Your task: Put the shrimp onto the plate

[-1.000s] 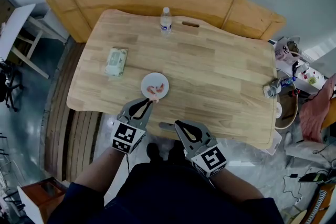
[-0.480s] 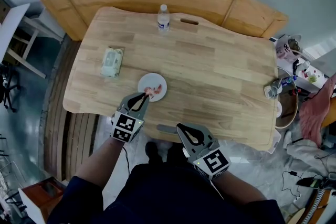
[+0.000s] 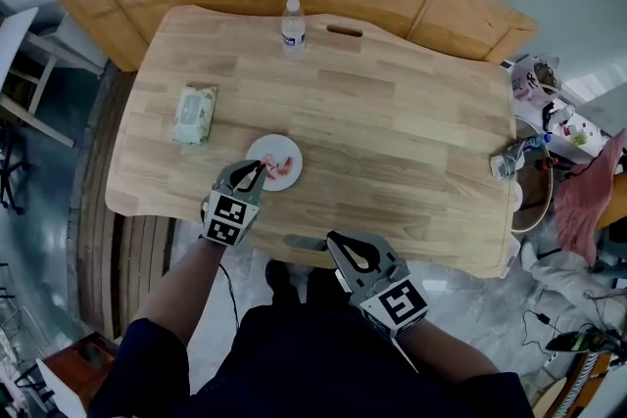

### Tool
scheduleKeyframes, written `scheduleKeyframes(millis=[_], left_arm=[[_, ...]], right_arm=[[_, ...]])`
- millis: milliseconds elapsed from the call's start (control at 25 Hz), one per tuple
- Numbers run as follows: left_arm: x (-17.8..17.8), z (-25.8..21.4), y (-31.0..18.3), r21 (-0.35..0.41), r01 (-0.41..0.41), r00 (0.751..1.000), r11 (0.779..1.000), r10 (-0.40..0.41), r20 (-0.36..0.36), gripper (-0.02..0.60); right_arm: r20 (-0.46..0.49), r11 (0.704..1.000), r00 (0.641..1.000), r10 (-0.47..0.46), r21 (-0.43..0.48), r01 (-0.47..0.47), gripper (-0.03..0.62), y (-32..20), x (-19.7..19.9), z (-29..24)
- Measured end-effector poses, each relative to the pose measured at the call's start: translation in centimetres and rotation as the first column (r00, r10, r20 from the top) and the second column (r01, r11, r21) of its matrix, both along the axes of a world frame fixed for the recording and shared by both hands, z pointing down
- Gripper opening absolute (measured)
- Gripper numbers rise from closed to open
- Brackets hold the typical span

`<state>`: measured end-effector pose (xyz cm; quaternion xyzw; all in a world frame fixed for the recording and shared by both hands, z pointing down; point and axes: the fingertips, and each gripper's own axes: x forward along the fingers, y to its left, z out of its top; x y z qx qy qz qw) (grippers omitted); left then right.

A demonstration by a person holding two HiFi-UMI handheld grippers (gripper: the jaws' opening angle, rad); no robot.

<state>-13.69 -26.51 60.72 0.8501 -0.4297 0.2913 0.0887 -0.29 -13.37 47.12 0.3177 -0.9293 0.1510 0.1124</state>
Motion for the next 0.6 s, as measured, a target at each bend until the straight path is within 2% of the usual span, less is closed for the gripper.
scheduleKeyframes(millis=[600], left_arm=[[-0.6,7.9,-3.8,-0.098,-0.002,0.997,0.995,0.009,0.075,0.049]], right_arm=[[-0.007,0.997,1.0,0.012,-0.079,-0.013,0.009,-1.6,0.7,2.9]])
